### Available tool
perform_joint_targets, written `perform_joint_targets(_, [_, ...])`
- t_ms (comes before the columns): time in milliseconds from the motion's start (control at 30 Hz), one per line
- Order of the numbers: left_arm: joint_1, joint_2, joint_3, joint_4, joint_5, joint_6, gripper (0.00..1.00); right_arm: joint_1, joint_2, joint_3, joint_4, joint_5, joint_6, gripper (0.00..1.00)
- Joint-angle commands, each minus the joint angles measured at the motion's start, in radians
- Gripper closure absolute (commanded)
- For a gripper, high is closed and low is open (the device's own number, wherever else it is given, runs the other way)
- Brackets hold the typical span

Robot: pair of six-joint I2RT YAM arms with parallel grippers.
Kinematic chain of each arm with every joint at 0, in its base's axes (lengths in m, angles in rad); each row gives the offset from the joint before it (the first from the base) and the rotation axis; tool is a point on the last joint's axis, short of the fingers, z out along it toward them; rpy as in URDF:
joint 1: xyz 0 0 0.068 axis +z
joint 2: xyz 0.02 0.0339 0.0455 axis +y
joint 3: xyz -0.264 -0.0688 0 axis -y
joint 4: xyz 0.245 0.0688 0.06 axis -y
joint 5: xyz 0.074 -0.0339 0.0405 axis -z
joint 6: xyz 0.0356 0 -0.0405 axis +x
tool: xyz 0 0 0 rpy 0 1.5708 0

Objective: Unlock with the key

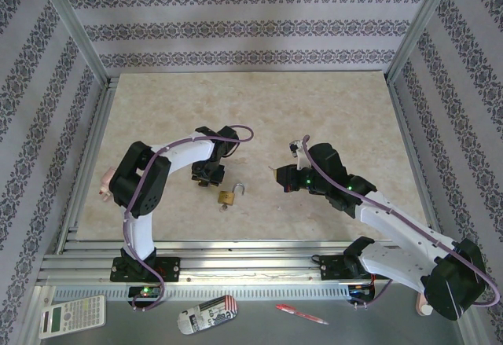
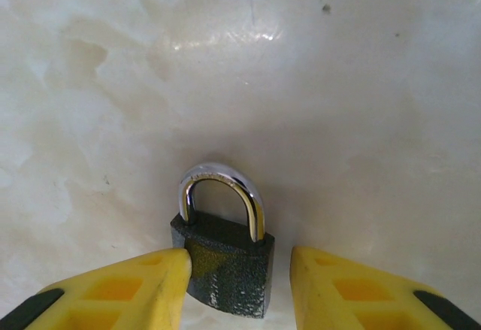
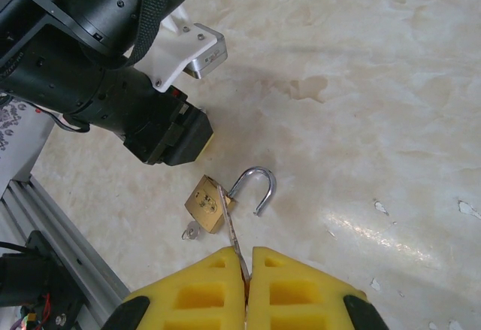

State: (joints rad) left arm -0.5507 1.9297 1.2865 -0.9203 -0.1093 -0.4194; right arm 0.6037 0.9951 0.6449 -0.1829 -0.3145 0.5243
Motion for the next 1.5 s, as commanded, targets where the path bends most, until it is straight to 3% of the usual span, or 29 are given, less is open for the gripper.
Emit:
perform_joint_targets(0, [-0.009, 0.076, -0.044, 0.054, -0.008, 0.017, 0.60, -0.012, -0.020, -0.012, 0.007, -0.003, 0.002, 1.00])
perform_joint_targets(167, [-0.009, 0.091, -0.075, 0.071, -0.030, 0.027, 0.63, -0.015, -0.031, -0.021, 0.010, -0.002, 0.006, 1.00])
perform_joint_targets(433, [-0.008, 0.093, -0.094, 0.105, -0.015, 0.040, 0.90, -0.020, -0.042, -0.022, 0.013, -0.004, 0.010, 1.00])
perform_joint_targets(567, [-0.004, 0.056, -0.097, 0.117, 0.004, 0.039, 0.97, -0.022, -0.047, -0.024, 0.017, -0.004, 0.014, 1.00])
perform_joint_targets(667, [0.012, -0.019, -0.119, 0.162, 0.066, 0.025, 1.00, -0.019, -0.041, -0.021, 0.028, -0.017, 0.021, 1.00])
perform_joint_targets(767, [0.046, -0.138, -0.150, 0.249, 0.201, -0.026, 1.00, -0.009, -0.032, -0.029, 0.076, -0.033, 0.050, 1.00])
perform_joint_targets(833, [0.091, -0.240, -0.180, 0.363, 0.366, -0.107, 1.00, 0.007, -0.014, -0.030, 0.128, -0.051, 0.088, 1.00])
perform_joint_targets(933, [0.170, -0.388, -0.261, 0.713, 0.612, -0.346, 1.00, 0.046, 0.030, -0.023, 0.244, -0.069, 0.147, 1.00])
perform_joint_targets(1067, [0.196, -0.434, -0.300, 1.286, 0.753, -0.725, 1.00, 0.070, 0.089, -0.017, 0.499, -0.096, 0.268, 1.00])
perform_joint_targets(1200, [0.196, -0.375, -0.318, 1.792, 0.736, -1.078, 1.00, 0.080, 0.151, 0.043, 0.667, -0.108, 0.358, 1.00])
perform_joint_targets(1300, [0.190, -0.356, -0.344, 1.961, 0.689, -1.208, 1.00, 0.079, 0.175, 0.075, 0.750, -0.092, 0.406, 1.00])
perform_joint_targets(1467, [0.174, -0.366, -0.411, 2.126, 0.636, -1.308, 1.00, 0.059, 0.233, 0.101, 0.858, -0.075, 0.482, 1.00])
